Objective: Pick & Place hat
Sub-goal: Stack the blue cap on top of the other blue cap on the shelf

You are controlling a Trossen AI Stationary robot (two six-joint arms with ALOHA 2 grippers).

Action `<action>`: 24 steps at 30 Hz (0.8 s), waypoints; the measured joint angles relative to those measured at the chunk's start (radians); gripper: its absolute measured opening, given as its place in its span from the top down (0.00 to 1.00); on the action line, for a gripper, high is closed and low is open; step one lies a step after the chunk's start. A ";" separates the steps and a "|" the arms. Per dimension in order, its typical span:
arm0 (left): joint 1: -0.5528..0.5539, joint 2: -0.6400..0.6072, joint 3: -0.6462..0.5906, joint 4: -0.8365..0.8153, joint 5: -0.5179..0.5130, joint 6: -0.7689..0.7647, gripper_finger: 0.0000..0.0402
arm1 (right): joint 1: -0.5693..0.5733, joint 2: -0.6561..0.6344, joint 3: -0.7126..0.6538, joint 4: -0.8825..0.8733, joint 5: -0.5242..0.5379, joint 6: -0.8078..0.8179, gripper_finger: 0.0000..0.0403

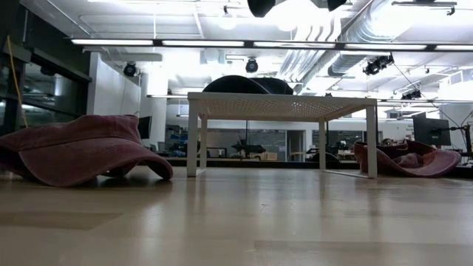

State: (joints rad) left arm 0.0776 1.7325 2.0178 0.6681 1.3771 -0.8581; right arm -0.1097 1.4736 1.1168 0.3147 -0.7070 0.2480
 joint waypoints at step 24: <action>0.001 0.000 0.083 0.004 -0.046 0.068 1.00 | 0.116 0.006 0.000 0.131 0.072 0.034 0.52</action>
State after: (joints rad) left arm 0.0784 1.7329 2.1010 0.6718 1.3309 -0.7898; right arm 0.0059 1.4799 1.1164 0.4453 -0.6355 0.2822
